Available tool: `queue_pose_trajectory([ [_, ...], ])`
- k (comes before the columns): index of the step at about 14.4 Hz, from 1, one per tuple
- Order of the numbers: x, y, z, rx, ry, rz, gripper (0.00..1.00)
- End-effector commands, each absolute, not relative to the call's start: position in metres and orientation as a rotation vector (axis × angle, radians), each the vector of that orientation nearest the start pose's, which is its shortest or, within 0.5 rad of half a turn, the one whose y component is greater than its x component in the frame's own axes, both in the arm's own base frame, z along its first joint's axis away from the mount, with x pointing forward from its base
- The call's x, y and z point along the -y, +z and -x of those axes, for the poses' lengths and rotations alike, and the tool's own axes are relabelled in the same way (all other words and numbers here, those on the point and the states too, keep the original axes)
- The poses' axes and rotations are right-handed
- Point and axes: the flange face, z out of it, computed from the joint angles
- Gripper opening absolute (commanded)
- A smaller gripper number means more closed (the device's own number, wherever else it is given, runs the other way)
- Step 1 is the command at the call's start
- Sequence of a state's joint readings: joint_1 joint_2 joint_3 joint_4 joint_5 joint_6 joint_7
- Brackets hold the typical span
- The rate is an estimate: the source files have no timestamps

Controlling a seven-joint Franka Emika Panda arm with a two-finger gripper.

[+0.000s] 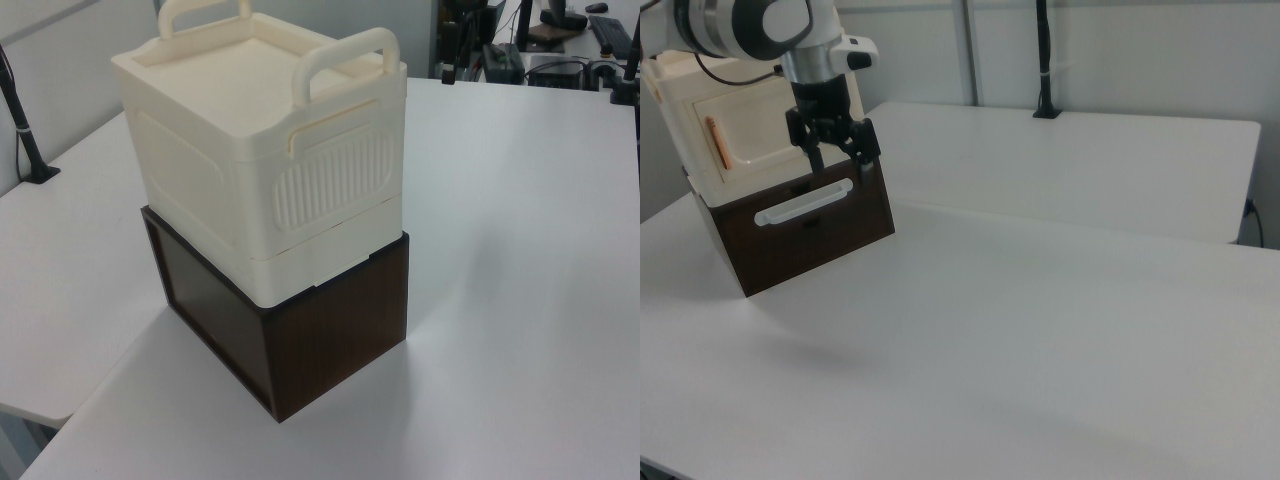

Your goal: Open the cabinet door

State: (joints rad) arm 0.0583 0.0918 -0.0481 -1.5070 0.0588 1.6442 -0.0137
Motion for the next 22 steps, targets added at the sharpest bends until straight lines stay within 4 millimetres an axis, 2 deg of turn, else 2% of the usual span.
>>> queue_pose_trajectory([
  [1, -0.057, 0.633, -0.588, 0.243, -0.161, 3.012, 1.0],
  [4, -0.117, 0.65, -0.58, 0.451, -0.217, 2.975, 1.0],
  [6, -0.147, 0.653, -0.573, 0.74, -0.24, 2.914, 1.0],
  [13, -0.222, 0.661, -0.56, 1.088, -0.357, 2.777, 1.0],
  [18, -0.253, 0.652, -0.561, 1.244, -0.399, 2.697, 1.0],
  [22, -0.256, 0.641, -0.57, 1.445, -0.431, 2.609, 1.0],
])
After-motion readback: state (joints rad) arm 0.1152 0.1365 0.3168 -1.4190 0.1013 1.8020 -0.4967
